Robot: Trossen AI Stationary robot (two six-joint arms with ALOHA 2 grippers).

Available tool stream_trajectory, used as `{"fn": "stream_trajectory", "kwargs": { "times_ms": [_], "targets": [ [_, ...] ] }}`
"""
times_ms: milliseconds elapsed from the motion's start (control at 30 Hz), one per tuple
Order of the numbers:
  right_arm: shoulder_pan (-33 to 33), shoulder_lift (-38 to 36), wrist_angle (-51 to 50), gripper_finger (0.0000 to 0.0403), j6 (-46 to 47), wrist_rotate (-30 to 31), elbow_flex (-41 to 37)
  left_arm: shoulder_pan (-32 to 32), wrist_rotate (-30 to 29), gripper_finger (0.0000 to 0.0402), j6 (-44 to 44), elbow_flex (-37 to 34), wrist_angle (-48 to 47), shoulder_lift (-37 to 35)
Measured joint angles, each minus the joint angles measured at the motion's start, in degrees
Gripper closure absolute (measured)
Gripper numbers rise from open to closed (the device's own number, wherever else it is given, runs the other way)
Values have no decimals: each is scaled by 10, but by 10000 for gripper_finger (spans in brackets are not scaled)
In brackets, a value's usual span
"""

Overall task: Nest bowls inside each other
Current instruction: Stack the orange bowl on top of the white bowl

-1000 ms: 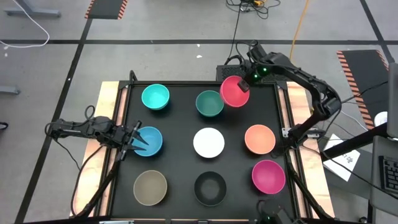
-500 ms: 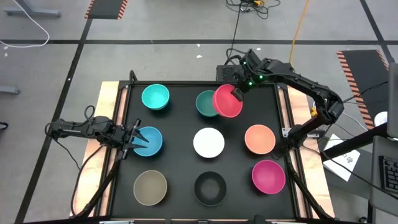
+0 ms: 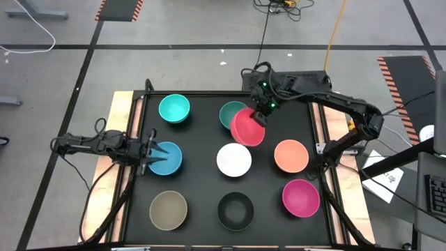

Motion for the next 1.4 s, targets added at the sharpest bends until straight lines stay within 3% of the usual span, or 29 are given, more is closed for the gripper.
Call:
{"fn": "stream_trajectory", "kwargs": {
  "times_ms": [167, 433, 767, 933, 1167, 1400],
  "targets": [
    [13, 0, 3, 403, 0, -1, 7, 0, -116, 293, -59, 0, 20, 0],
    [15, 0, 7, 403, -5, 1, 30, 15, -116, 293, -70, 17, 48, 82],
    [14, 6, 7, 403, -20, 7, 30, 84, -90, 293, -81, 222, -17, 290],
    [14, 19, 3, 403, -2, 71, 30, 135, -78, 293, -102, 315, -57, 402],
    [19, 21, -5, 403, 27, 93, 30, 193, 38, 293, -88, 383, -62, 533],
    [33, 22, -82, 403, 58, 94, 74, 197, 51, 293, -77, 431, -56, 613]
  ]
}}
